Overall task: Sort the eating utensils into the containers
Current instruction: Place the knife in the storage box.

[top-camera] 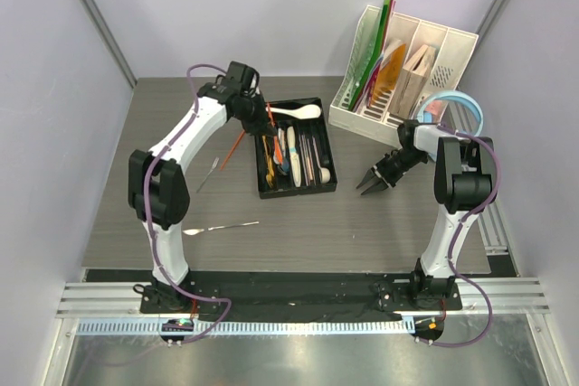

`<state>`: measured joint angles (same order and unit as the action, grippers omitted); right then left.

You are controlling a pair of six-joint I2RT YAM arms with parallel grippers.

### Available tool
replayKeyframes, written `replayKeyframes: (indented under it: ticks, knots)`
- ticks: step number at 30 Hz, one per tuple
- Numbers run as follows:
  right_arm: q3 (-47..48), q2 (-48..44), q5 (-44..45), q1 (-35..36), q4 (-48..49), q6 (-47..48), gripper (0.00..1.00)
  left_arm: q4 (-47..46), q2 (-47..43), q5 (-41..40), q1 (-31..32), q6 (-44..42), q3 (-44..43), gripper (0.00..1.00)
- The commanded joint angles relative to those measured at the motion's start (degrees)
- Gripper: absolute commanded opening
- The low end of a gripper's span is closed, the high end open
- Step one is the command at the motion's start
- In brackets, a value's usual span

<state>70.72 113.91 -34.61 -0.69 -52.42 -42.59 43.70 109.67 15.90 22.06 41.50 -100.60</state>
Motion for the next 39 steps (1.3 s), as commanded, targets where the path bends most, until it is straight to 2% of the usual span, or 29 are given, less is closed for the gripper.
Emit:
replayKeyframes:
  ticks: [1, 8, 11, 16, 29, 30, 31, 35, 39]
  knots:
    - [1.0, 0.7, -0.46, 0.34, -1.8, -0.21, 0.3, 12.7, 4.67, -3.94, -0.62, -5.1, -4.96, 0.0]
    - [0.74, 1.32, -0.46, 0.42, -1.72, -0.13, 0.3, 12.81, 6.69, -3.6, -0.62, -5.11, -0.04, 0.0]
    - [0.74, 1.41, -0.46, 0.34, -1.72, -0.21, 0.3, 15.01, 9.33, -3.42, -0.71, -6.16, -0.3, 0.0]
    - [0.74, 1.41, -0.46, 0.34, -1.72, -0.13, 0.3, 13.52, 11.0, -1.59, -0.71, -7.22, 0.58, 0.0]
    - [0.65, 1.49, -0.28, 0.34, -1.72, -0.48, 0.3, 15.7, 17.06, -4.03, -0.62, -10.03, -4.77, 0.01]
    - [0.65, 1.41, -0.28, 0.42, -1.72, -0.57, 0.3, 16.93, 18.29, -4.04, -0.71, -10.03, -5.39, 0.02]
    - [0.74, 1.32, -0.28, 0.42, -1.8, -0.57, 0.3, 17.2, 18.56, -3.95, -0.62, -10.12, -5.92, 0.1]
    - [0.74, 1.32, -0.2, 0.42, -1.8, -0.57, 0.3, 16.24, 16.9, -5.96, -0.71, -9.68, -5.4, 0.23]
    - [0.82, 1.32, -0.28, 0.34, -1.8, -0.65, 0.3, 15.19, 13.56, -9.03, -0.62, -9.77, -5.14, 0.25]
